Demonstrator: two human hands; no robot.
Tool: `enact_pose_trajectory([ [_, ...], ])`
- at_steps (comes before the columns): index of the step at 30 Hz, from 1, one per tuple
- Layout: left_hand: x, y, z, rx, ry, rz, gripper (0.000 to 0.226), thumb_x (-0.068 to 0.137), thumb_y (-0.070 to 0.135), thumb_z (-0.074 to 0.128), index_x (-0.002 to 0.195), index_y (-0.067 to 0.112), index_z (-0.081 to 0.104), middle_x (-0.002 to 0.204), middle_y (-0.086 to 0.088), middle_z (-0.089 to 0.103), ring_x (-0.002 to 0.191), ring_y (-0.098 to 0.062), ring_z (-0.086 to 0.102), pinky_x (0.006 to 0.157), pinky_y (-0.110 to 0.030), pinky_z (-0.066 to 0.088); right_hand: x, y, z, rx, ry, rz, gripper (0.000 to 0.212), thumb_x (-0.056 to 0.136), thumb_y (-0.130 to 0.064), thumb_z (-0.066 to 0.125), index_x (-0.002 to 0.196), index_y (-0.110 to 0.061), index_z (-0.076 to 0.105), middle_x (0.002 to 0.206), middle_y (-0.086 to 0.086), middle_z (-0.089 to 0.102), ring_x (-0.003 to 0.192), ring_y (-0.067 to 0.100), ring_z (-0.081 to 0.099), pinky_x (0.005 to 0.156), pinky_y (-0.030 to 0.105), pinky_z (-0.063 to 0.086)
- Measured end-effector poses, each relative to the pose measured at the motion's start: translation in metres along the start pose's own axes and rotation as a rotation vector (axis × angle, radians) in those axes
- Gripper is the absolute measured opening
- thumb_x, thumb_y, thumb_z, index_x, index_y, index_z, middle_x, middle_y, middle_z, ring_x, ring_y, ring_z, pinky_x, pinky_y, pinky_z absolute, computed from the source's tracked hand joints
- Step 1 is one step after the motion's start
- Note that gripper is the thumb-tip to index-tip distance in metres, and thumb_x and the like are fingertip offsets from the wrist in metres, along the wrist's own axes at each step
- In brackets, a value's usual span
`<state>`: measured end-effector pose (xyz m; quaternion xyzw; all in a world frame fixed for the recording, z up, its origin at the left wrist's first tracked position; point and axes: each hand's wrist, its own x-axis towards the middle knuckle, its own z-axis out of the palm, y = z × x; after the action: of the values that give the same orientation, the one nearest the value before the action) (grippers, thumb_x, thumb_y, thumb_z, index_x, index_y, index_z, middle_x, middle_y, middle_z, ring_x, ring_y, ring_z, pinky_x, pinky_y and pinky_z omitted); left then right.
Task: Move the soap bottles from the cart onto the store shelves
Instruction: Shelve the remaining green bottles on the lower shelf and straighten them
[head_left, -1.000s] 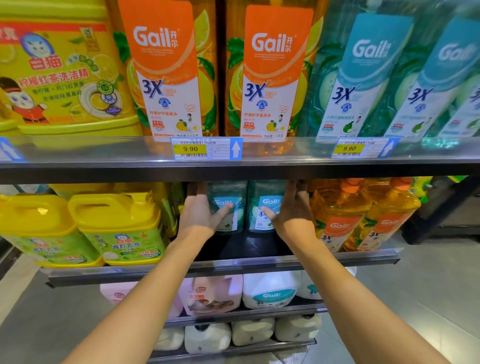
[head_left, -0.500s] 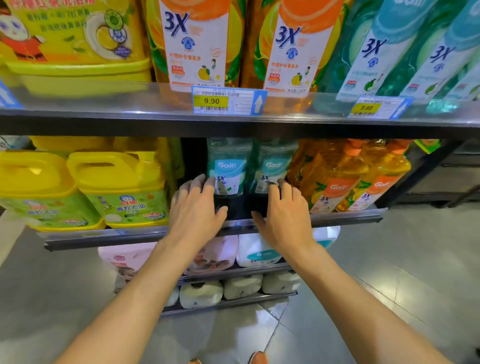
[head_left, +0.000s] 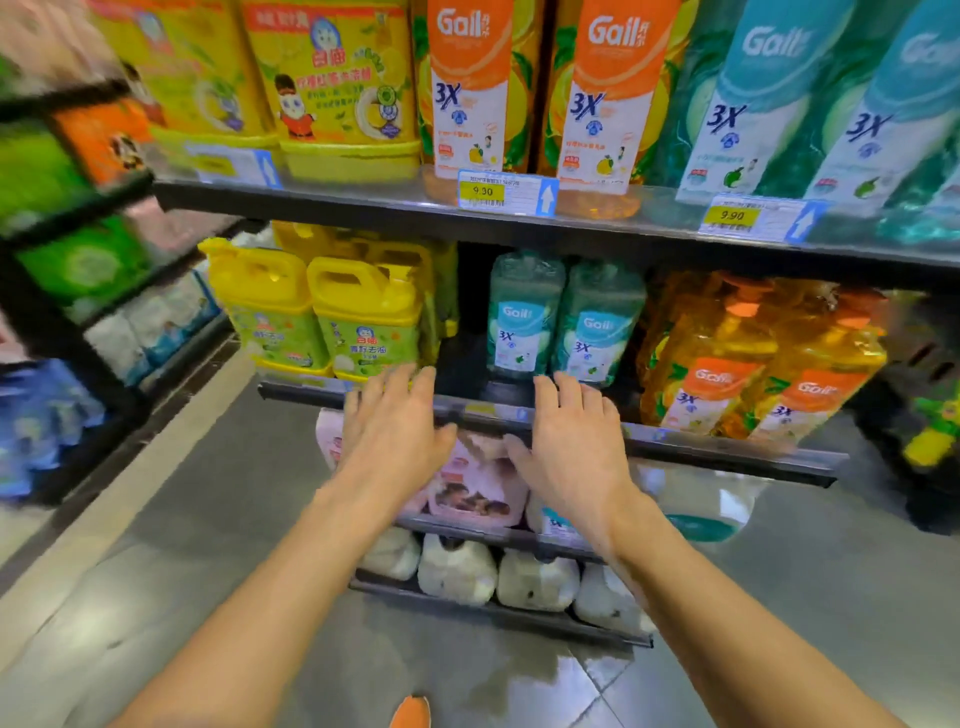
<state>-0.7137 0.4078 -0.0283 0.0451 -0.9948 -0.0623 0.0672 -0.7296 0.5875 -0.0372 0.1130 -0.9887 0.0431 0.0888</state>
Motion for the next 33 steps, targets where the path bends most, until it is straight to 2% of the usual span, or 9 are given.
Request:
enact_pose_trajectory([
  [3, -0.046, 0.000, -0.016, 0.036, 0.031, -0.096, 0.075, 0.093, 0.048, 0.063, 0.157, 0.017, 0.038, 0.160, -0.005, 0.043, 0.146, -0.031, 0.039, 0.119, -0.048, 0.033, -0.022, -0.005, -0.008, 0.031, 0.013, -0.104, 0.074, 0.090, -0.055, 0.063, 0.144, -0.008, 0.046, 0.144, 0.017, 0.051, 0.128, 0.041, 0.050, 0.109, 0.054, 0.040],
  [7, -0.113, -0.014, -0.037, 0.097, 0.037, -0.266, 0.068, 0.094, 0.048, 0.062, 0.153, 0.019, 0.044, 0.156, -0.004, 0.048, 0.141, -0.032, 0.044, 0.114, -0.045, 0.035, -0.049, -0.030, -0.020, 0.070, -0.049, -0.267, 0.071, 0.093, -0.050, 0.058, 0.148, -0.009, 0.041, 0.150, 0.015, 0.045, 0.133, 0.039, 0.046, 0.110, 0.051, 0.036],
  [13, -0.219, -0.064, -0.075, 0.181, 0.048, -0.526, 0.069, 0.098, 0.052, 0.057, 0.156, 0.022, 0.036, 0.160, -0.001, 0.042, 0.145, -0.029, 0.039, 0.119, -0.047, 0.034, -0.101, -0.112, -0.033, 0.103, -0.042, -0.524, 0.060, 0.088, -0.052, 0.063, 0.129, -0.009, 0.054, 0.124, 0.014, 0.059, 0.114, 0.039, 0.057, 0.095, 0.049, 0.044],
  [16, -0.281, -0.094, -0.090, 0.194, 0.061, -0.650, 0.067, 0.097, 0.053, 0.056, 0.154, 0.023, 0.038, 0.158, -0.001, 0.043, 0.145, -0.029, 0.040, 0.117, -0.048, 0.035, -0.135, -0.163, -0.042, 0.125, -0.048, -0.668, 0.065, 0.092, -0.051, 0.059, 0.140, -0.010, 0.045, 0.137, 0.014, 0.052, 0.126, 0.038, 0.051, 0.104, 0.050, 0.040],
  [22, -0.410, -0.154, -0.109, 0.205, 0.078, -0.865, 0.067, 0.095, 0.055, 0.056, 0.152, 0.023, 0.042, 0.155, -0.001, 0.048, 0.141, -0.028, 0.045, 0.115, -0.046, 0.038, -0.217, -0.266, -0.056, 0.132, -0.086, -0.884, 0.068, 0.099, -0.051, 0.052, 0.151, -0.012, 0.035, 0.148, 0.012, 0.044, 0.135, 0.036, 0.043, 0.115, 0.051, 0.032],
  [28, -0.556, -0.217, -0.114, 0.135, 0.044, -1.120, 0.072, 0.097, 0.059, 0.053, 0.158, 0.026, 0.034, 0.161, 0.001, 0.041, 0.147, -0.027, 0.038, 0.122, -0.047, 0.031, -0.333, -0.374, -0.054, 0.135, -0.149, -1.057, 0.067, 0.098, -0.052, 0.052, 0.149, -0.012, 0.036, 0.145, 0.012, 0.047, 0.132, 0.034, 0.044, 0.112, 0.048, 0.034],
  [33, -0.662, -0.255, -0.111, 0.084, 0.020, -1.253, 0.071, 0.099, 0.058, 0.050, 0.158, 0.023, 0.032, 0.161, 0.000, 0.041, 0.146, -0.026, 0.038, 0.122, -0.047, 0.030, -0.419, -0.443, -0.049, 0.132, -0.224, -1.154, 0.064, 0.096, -0.050, 0.053, 0.146, -0.012, 0.039, 0.144, 0.012, 0.047, 0.131, 0.035, 0.046, 0.110, 0.050, 0.037],
])
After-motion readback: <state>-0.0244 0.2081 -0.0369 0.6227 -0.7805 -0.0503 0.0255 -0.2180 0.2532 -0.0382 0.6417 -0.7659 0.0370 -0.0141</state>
